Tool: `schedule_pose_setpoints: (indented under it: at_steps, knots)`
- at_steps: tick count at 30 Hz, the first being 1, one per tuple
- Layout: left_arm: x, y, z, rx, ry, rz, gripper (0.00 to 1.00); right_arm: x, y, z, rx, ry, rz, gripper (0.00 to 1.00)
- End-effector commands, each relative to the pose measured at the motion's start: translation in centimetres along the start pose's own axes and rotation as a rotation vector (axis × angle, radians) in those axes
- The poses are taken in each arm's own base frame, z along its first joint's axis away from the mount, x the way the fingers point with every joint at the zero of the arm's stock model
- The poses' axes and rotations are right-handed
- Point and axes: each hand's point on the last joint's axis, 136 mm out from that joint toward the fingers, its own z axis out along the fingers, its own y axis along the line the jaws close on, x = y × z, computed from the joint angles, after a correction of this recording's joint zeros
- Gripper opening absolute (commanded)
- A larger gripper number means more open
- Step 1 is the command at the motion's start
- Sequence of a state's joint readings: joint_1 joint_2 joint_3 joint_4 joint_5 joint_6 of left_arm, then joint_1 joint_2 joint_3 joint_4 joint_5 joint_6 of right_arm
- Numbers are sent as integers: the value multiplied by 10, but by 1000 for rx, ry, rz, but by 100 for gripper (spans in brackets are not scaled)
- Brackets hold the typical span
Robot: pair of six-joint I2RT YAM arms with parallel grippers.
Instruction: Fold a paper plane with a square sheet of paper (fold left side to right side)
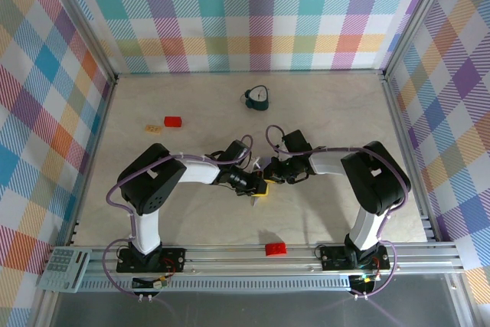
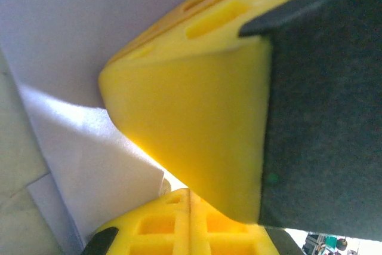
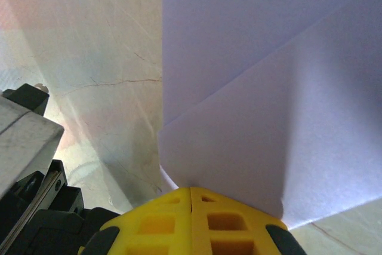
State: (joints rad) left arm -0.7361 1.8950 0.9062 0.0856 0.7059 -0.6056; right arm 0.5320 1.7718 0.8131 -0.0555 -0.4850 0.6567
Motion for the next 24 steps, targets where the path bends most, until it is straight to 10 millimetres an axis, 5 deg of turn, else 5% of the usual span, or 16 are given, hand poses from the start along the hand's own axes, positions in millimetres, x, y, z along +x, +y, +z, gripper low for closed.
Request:
schedule_pose_setpoints:
  at_steps: [1, 24]
  knots:
    - [14, 17, -3, -35, 23, -19, 0, 36, -64, 5, 254, 97, 83, 0]
    - [71, 35, -20, -16, 82, 20, 0, 36, -71, 5, 308, 127, 73, 0]
